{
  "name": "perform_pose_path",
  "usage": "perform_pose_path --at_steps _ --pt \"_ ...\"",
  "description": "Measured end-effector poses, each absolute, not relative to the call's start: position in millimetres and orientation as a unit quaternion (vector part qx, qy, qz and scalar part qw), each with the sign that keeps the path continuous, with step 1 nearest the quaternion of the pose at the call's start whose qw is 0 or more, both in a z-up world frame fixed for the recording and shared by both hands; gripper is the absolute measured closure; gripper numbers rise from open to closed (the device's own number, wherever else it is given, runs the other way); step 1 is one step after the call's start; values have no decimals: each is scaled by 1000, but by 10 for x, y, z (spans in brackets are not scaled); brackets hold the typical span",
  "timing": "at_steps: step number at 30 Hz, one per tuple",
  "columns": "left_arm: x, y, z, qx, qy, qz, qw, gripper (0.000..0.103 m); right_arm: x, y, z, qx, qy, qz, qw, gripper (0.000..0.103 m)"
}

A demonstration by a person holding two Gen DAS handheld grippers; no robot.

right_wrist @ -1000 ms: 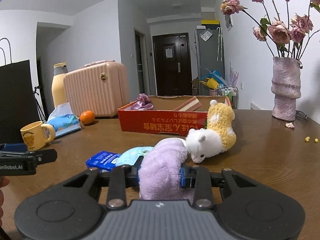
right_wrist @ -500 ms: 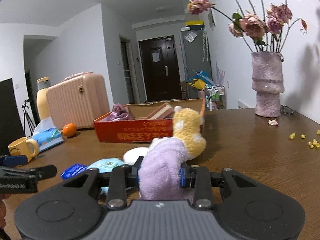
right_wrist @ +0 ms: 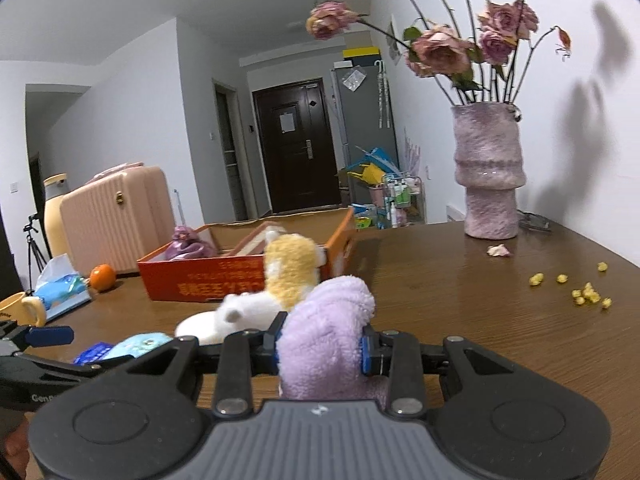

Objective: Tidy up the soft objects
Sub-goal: 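Lift the lilac cloth with the right gripper while the left approaches the blue plush, then close the left gripper on the light-blue fluffy plush toy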

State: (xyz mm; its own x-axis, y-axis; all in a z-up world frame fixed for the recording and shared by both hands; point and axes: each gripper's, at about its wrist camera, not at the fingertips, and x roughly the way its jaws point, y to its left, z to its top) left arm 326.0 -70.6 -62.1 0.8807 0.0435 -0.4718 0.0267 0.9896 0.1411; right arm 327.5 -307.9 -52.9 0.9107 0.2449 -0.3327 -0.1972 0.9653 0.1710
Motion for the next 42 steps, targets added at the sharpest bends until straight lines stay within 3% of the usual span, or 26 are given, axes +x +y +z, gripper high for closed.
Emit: perform_pose_path --at_steps 32,35,37,42 --pt "3774 -832 -890 80 317 36 944 1 3495 -3556 -652 73 200 58 975 71" --pt "3769 -845 -891 85 315 36 944 7 3499 -3551 -661 72 201 52 976 71" --pt "3756 -861 -889 88 313 30 945 16 3501 -3561 -664 74 203 49 975 71" --pt "3719 -898 -875 94 306 14 947 22 3508 -3542 -686 69 206 37 975 71"
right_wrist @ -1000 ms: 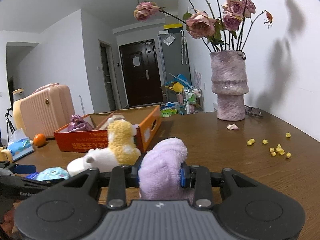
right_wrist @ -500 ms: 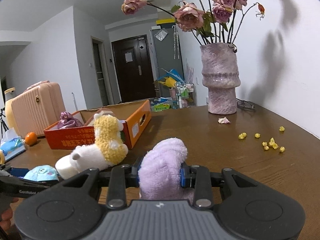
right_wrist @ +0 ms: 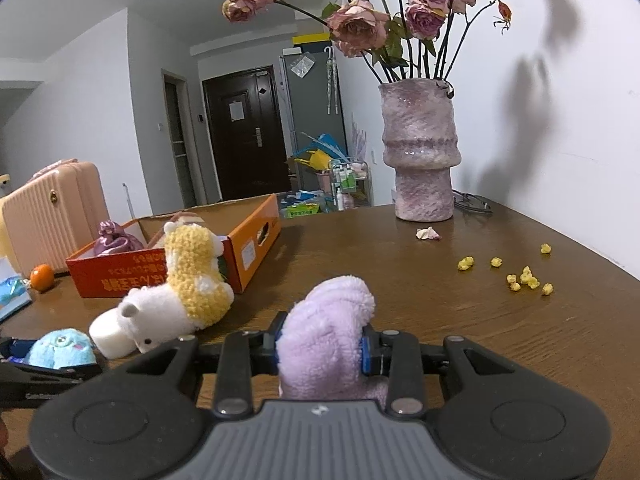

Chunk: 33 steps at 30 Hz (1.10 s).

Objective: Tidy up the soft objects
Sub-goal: 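Close the left gripper on the light-blue fluffy plush toy, then carry the blue plush and lilac cloth in both grippers over the red box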

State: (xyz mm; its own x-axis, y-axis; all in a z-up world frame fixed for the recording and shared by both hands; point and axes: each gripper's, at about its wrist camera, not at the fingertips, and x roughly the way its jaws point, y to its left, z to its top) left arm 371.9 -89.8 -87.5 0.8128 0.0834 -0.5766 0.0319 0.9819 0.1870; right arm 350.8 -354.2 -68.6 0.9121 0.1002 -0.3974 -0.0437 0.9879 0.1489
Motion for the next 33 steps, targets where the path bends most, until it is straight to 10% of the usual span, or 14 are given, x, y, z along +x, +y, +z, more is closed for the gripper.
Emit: perform_pose_path --at_steps 15,21,33 --pt "3563 -890 -757 94 268 -1 959 42 3446 -3405 -673 72 200 28 977 70" --pt "3567 -831 -773 80 286 -6 955 20 3411 -3293 -667 68 198 30 977 70" --pt "3779 -725 -905 40 343 -30 938 31 3406 -3284 -667 68 199 29 977 70"
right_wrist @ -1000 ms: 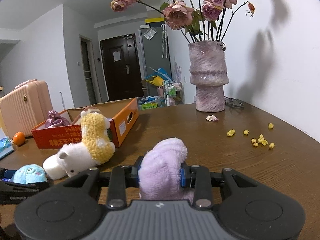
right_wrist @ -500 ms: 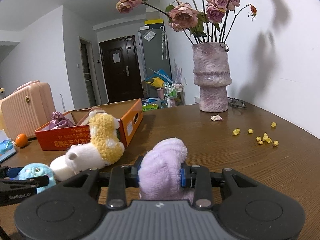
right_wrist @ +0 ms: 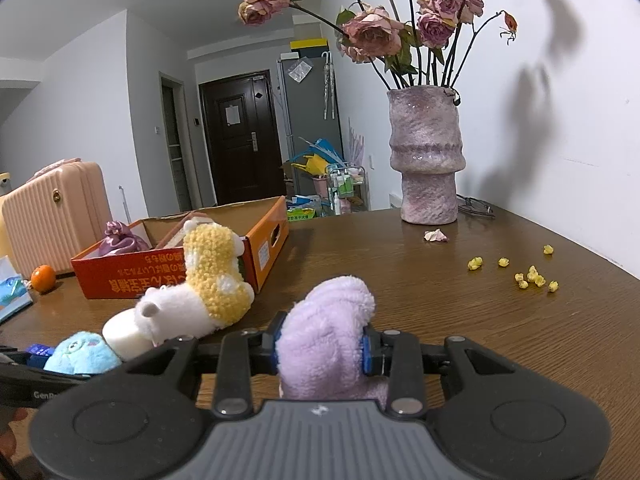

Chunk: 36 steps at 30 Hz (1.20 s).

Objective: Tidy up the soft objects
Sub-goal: 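Carry the blue plush and lilac cloth in both grippers over the red box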

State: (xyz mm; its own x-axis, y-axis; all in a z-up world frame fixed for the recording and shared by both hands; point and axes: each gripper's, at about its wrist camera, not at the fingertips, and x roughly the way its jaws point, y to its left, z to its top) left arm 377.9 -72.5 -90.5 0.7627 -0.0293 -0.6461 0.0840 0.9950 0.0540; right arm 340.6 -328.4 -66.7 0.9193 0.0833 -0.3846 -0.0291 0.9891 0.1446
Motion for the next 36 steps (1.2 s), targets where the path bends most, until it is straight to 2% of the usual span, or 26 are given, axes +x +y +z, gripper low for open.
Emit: perform_pose_path --at_steps 12,36 --pt "3537 -778 -715 56 274 -26 960 33 3377 -3228 -655 70 193 29 978 70" --pt "3136 -215 -302 -14 201 -4 980 32 3250 -2702 -548 53 151 71 985 70"
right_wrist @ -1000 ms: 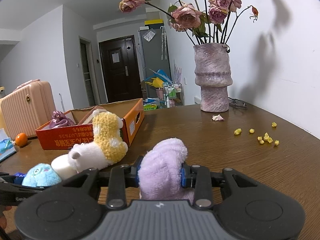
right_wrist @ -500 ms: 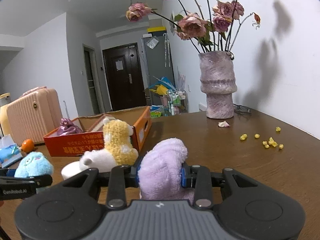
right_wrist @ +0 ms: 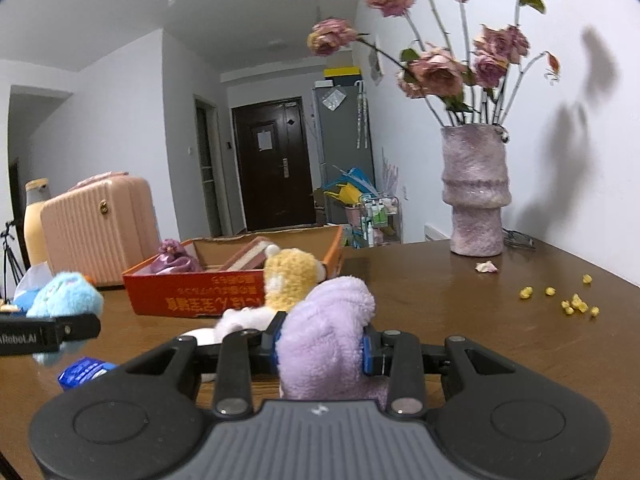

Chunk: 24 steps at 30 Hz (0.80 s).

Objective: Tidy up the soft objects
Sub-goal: 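Carry the blue plush and lilac cloth in both grippers over the red box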

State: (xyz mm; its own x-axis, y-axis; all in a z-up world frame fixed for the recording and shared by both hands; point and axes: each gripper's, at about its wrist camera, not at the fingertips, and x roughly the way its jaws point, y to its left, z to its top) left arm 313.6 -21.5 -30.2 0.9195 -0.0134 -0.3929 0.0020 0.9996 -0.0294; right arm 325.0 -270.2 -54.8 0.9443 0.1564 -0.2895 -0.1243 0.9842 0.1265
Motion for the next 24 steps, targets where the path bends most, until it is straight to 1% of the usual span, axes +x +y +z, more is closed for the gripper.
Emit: perform_pose_path --at_steps 14,24 --pt "3182 30 -152 -27 168 12 985 32 3369 -2251 -417 39 135 96 985 70" --pt "3421 167 -80 -35 156 23 987 32 3585 -1991 -352 46 121 108 986 69"
